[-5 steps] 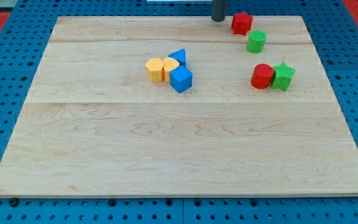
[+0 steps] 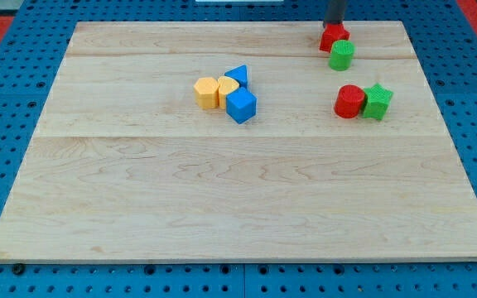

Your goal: Push the green circle and red star to the bottom side

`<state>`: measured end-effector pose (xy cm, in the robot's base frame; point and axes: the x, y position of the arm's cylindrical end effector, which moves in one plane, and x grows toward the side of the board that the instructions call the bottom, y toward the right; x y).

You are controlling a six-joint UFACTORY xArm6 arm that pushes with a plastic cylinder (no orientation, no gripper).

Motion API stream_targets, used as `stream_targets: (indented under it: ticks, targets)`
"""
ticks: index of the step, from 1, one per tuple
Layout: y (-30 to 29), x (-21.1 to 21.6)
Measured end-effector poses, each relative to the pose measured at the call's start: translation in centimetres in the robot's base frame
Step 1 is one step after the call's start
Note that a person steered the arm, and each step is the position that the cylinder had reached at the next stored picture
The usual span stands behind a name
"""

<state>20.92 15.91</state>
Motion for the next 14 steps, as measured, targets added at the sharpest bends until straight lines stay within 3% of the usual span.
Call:
stream_targets:
  ticks: [4, 8, 9, 10, 11, 12, 13, 14]
  targets:
    - [3.7, 5.9]
    - [2.5, 10.1]
    - [3.7, 8.9]
    - [7.2, 3.7]
    - [3.1, 0.0]
    - [-3.1, 1.0]
    - [-5.8, 4.0]
    - [-5.0, 5.9]
